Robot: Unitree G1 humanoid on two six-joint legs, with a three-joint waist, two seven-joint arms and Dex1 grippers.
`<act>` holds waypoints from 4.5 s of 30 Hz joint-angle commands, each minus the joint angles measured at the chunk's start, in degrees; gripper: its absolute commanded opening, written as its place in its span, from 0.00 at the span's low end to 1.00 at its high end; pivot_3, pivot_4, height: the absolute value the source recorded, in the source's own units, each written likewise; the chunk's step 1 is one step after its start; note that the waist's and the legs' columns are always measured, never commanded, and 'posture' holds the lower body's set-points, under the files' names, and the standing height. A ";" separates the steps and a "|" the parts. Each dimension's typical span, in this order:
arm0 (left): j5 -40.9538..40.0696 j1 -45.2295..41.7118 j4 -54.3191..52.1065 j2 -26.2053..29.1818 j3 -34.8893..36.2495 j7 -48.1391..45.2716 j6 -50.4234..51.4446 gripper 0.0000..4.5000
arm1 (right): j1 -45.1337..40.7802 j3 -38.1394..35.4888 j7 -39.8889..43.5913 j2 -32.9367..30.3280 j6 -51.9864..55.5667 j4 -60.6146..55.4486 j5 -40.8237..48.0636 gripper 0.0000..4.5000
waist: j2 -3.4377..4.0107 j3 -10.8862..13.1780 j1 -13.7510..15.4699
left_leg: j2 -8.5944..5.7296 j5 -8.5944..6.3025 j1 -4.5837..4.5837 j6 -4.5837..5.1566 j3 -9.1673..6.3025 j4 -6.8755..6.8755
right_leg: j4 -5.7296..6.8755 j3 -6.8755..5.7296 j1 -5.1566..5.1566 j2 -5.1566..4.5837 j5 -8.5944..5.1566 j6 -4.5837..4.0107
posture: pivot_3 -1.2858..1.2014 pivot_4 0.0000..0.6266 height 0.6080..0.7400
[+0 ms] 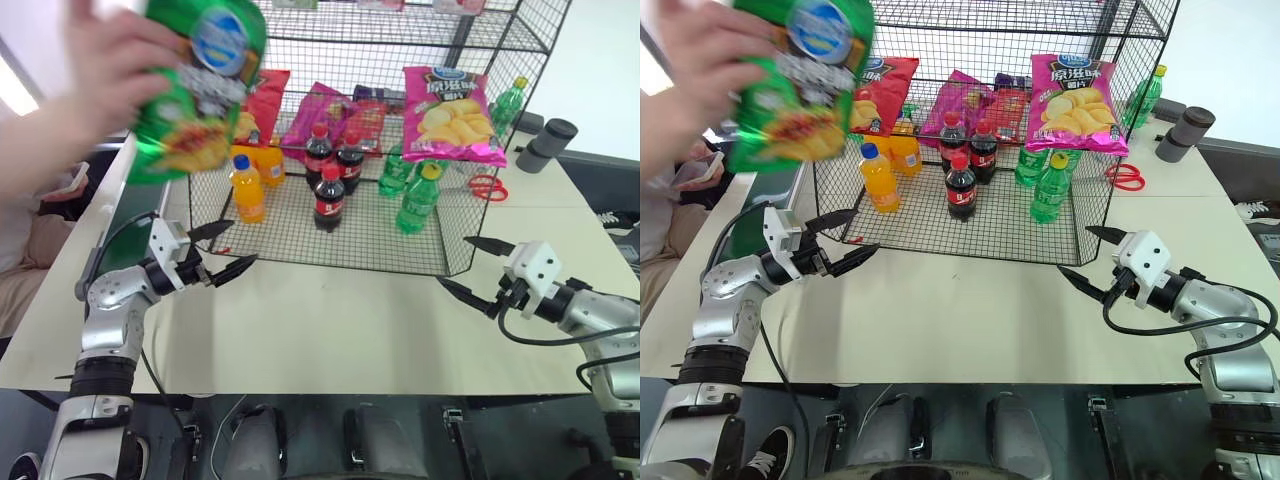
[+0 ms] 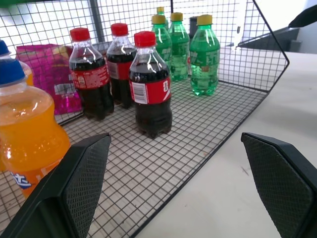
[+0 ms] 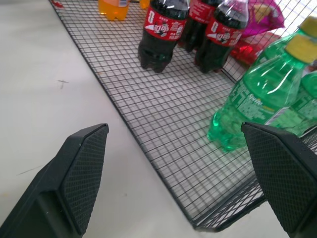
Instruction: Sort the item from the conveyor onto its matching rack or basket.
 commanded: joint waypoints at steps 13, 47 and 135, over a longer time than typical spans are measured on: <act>-0.43 -1.29 -0.05 -0.52 0.44 -1.57 -1.87 1.00 | -0.98 -2.48 -2.15 -1.02 -1.75 -2.80 -0.53 0.99 | 0.00 0.00 0.01 | 0.00 0.00 0.00 0.00 0.00 0.00 | 0.00 0.00 0.00 0.00 0.00 0.00 | 0.52 0.24 1.00; -0.41 3.59 -4.10 1.67 1.30 0.46 -2.36 1.00 | -8.72 2.29 -0.48 0.67 -5.27 3.59 -0.62 0.99 | 0.00 0.00 -0.01 | 0.01 0.01 0.00 -0.01 0.01 0.02 | 0.02 0.01 0.00 -0.01 0.00 0.01 | 0.52 0.24 1.00; 17.13 28.04 -21.64 9.80 12.71 19.93 -16.39 1.00 | -20.83 20.74 4.47 16.48 9.25 -0.87 2.53 0.99 | -0.02 -0.02 -0.34 | 0.07 -0.03 -0.01 0.06 0.00 -0.02 | 0.02 -0.01 -0.09 -0.14 0.00 -0.03 | 0.52 0.24 1.00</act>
